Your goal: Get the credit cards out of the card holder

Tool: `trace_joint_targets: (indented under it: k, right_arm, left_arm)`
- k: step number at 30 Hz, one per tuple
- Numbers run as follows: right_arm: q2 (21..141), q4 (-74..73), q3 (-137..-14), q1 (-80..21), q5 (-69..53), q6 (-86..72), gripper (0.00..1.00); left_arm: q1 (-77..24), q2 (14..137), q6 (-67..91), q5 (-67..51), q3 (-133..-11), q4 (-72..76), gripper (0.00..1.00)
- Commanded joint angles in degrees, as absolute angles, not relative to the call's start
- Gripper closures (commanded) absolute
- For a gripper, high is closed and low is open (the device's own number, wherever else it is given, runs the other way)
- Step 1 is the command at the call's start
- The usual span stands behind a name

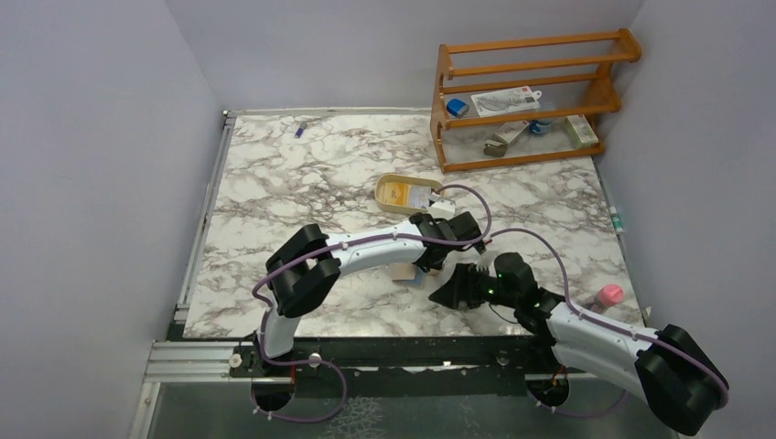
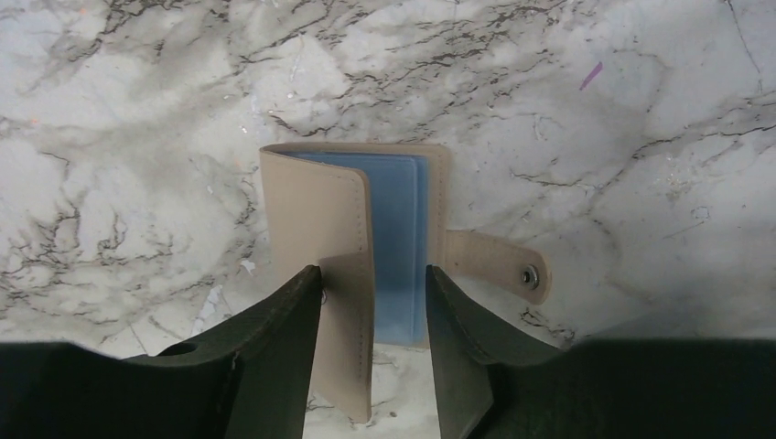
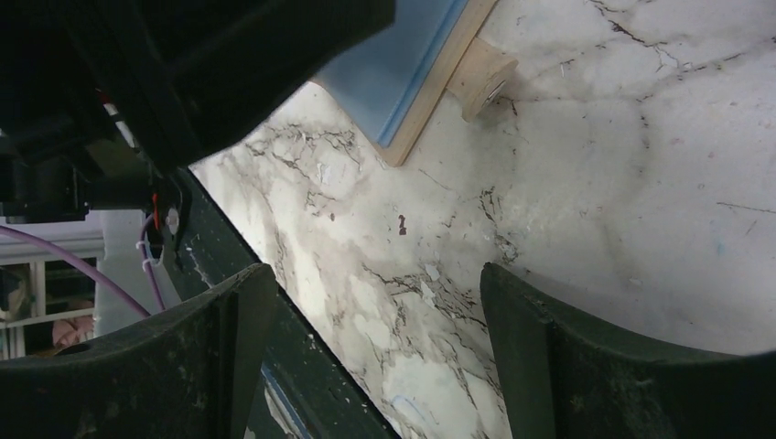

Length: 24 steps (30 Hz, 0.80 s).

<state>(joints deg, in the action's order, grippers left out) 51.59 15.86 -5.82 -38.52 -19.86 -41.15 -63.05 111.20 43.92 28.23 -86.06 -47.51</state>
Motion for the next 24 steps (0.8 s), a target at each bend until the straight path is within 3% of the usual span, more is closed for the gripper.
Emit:
trace_joint_targets:
  k: [1, 7, 24]
  right_arm:
    - [50.08, 15.77, -4.39, -38.54, -21.19, -41.58, 0.12]
    - [47.98, 13.31, -4.48, -38.50, -20.82, -41.05, 0.12]
    - [45.63, 9.41, -5.26, -38.50, -20.65, -40.87, 0.12]
  left_arm:
    - [-63.98, 113.10, 45.79, 26.12, -87.81, -47.44, 0.47]
    - [-63.54, 111.84, 47.69, 26.52, -85.50, -45.50, 0.33]
    - [-59.30, 99.22, 52.34, 13.85, -61.83, -14.17, 0.29]
